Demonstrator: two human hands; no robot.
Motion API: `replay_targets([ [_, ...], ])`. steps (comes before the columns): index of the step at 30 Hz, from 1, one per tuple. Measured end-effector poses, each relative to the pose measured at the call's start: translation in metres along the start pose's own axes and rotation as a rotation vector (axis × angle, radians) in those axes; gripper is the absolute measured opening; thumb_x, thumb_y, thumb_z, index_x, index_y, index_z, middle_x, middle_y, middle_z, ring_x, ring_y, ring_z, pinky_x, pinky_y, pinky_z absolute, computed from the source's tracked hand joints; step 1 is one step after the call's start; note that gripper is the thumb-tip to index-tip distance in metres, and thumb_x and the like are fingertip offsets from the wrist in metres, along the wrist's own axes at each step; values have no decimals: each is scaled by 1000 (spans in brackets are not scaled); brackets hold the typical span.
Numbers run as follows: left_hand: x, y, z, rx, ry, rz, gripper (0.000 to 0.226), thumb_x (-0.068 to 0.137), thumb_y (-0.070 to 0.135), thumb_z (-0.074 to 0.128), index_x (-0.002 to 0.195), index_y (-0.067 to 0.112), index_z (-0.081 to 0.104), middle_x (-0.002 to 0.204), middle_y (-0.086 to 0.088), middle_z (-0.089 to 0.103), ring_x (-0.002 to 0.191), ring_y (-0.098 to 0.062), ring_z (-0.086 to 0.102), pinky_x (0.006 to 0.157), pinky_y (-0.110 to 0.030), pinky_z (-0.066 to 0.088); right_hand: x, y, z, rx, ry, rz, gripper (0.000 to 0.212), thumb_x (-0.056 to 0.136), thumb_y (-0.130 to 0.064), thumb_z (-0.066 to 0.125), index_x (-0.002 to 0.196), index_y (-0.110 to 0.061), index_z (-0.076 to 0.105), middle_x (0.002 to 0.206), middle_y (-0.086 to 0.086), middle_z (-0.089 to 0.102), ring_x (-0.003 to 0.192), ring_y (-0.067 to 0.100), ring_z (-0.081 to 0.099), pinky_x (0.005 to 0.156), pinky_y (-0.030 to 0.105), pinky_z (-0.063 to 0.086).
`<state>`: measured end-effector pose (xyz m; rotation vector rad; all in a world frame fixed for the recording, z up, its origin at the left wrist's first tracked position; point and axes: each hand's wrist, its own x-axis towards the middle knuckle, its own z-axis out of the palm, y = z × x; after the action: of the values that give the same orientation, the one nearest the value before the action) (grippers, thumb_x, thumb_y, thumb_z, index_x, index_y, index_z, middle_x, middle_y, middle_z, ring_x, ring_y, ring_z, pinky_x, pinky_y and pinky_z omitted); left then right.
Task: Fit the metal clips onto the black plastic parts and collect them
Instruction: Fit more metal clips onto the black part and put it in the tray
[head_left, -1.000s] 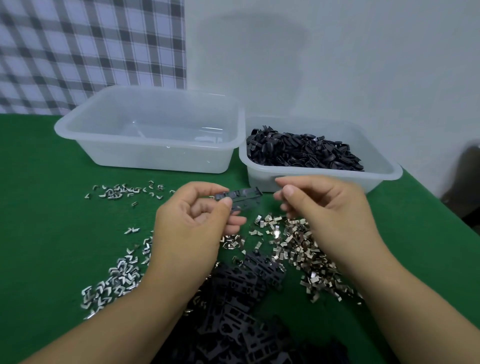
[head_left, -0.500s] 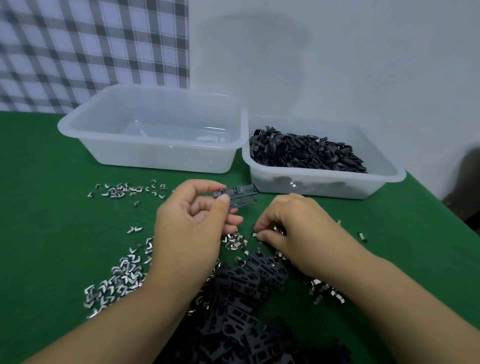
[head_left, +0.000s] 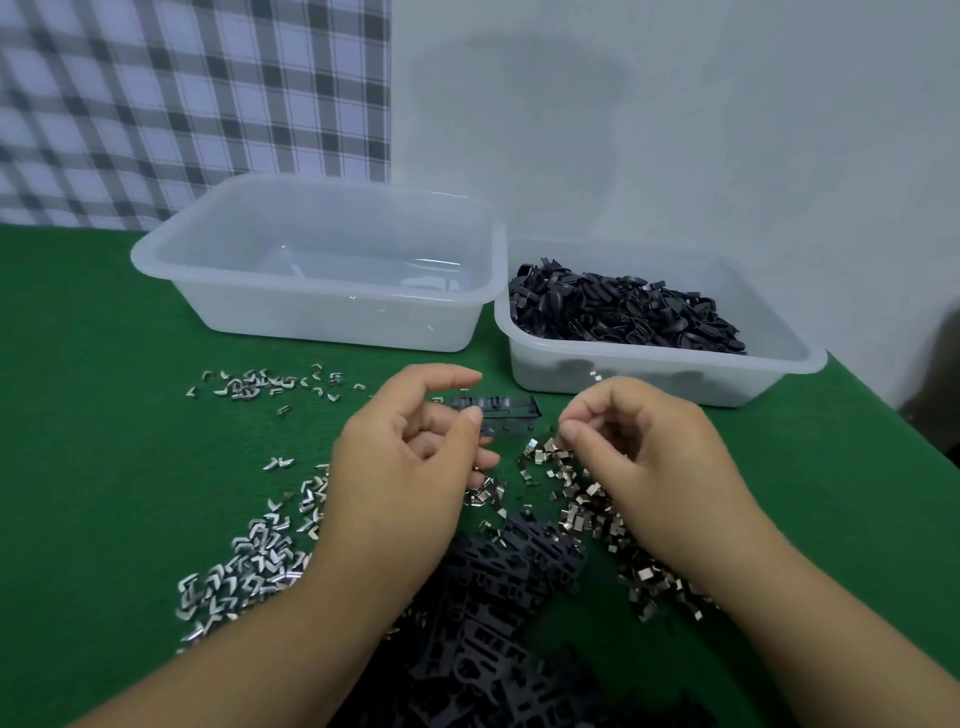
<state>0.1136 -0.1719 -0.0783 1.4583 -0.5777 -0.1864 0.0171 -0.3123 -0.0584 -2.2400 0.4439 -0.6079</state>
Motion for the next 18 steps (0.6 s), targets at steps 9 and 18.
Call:
replay_targets([
  [9,-6,0,4,322,-112,140,15,84,22,66,88,37,67,72,11,66,62,-8,65,59,-24,54,-5,-9,15,105,200,-115,19,75,-9,73,73,-26,66,71,-11,65,62,7,58,57,10,44],
  [18,-7,1,2,424,-88,276,17,80,25,63,92,34,72,74,14,67,70,-6,61,60,-17,49,-5,-13,20,163,180,-128,23,75,-8,73,77,-31,72,74,-11,69,67,11,63,65,23,51],
])
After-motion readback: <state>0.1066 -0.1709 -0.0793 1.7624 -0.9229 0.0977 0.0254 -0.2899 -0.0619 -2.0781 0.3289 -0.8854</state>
